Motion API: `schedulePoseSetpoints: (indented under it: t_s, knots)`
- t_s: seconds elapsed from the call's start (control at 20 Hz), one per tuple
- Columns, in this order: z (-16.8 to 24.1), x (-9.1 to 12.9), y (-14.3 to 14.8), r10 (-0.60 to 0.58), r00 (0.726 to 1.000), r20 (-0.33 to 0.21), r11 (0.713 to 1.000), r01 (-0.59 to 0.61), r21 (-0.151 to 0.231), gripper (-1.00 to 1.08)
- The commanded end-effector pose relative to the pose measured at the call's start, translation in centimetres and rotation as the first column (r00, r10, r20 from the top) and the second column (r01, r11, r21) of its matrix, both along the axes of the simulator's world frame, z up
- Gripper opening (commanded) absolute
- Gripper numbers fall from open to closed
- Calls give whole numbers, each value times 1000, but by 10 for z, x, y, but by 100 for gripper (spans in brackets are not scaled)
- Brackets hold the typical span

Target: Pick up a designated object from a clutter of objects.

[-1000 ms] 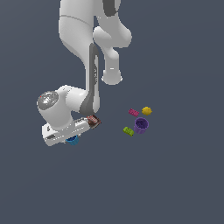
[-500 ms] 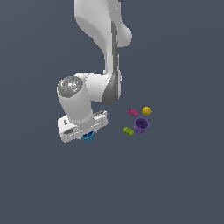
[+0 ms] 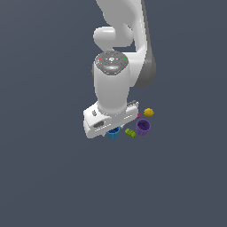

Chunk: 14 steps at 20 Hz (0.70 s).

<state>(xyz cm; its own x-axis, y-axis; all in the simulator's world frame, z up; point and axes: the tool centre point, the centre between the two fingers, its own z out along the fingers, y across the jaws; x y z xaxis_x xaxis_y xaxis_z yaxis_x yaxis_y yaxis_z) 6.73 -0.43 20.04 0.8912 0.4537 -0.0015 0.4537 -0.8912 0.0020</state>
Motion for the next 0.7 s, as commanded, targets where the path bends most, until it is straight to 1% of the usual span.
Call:
schedulePoseSetpoints:
  t_s: [0.0, 0.4, 0.65]
  knots:
    - [20, 3, 27, -1, 1000, 1, 1000, 1, -1, -100]
    - [79, 15, 112, -1, 1000, 1, 1000, 1, 0, -100]
    - [112, 23, 159, -1, 1000, 1, 1000, 1, 1, -100]
